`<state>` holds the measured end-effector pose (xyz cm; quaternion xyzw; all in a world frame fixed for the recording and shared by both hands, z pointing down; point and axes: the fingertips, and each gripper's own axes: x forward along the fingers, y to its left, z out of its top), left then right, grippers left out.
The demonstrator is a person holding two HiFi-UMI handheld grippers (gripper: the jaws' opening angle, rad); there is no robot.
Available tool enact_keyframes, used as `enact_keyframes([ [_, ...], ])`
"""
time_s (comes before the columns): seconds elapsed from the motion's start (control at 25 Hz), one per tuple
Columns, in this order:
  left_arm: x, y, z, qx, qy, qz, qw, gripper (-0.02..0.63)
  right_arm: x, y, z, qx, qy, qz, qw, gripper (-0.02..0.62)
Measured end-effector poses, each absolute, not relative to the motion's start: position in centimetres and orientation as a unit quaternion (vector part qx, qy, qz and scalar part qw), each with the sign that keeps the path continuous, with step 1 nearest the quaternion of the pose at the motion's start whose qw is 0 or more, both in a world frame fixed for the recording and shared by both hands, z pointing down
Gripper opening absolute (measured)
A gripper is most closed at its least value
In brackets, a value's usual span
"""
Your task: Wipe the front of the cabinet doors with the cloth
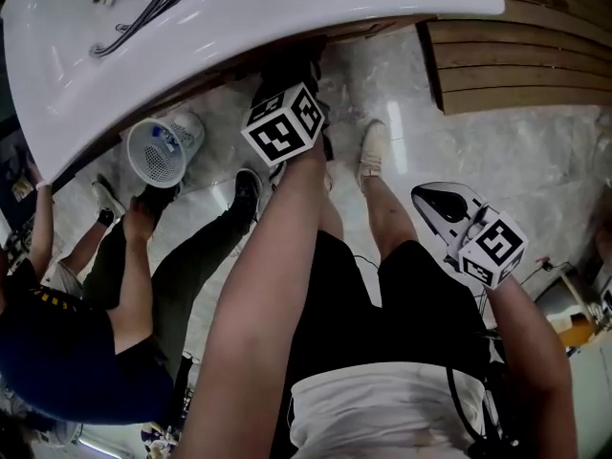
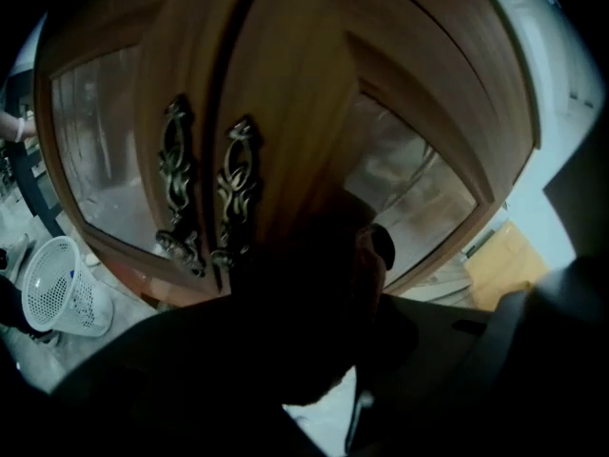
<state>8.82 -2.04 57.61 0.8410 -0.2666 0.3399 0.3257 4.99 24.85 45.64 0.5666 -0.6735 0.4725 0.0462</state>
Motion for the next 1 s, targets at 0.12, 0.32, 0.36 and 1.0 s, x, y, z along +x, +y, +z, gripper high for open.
enact_keyframes([
  [0.12, 6.2, -2.3, 58.9, 0.830, -0.272, 0.354, 0.335, 0.166, 4.1, 24.5, 45.7, 0.563, -0.674, 0.475, 0.052, 0.014],
  [0.32, 0.8, -5.1, 59.5, 0.827, -0.297, 0.378, 0.292, 0.166, 2.1, 23.5, 45.6, 0.555, -0.677, 0.479, 0.060, 0.014],
  [0.36, 0.1, -5.9, 59.3, 0.831, -0.297, 0.383, 0.273, 0.166, 1.7, 23.3, 45.6, 0.554, -0.678, 0.480, 0.063, 0.014],
  [1.0, -15.4, -21.3, 57.9, 0.797, -0.421, 0.345, 0.262, 0.166, -5.2, 16.8, 46.2, 0.532, -0.692, 0.481, 0.080, 0.014],
])
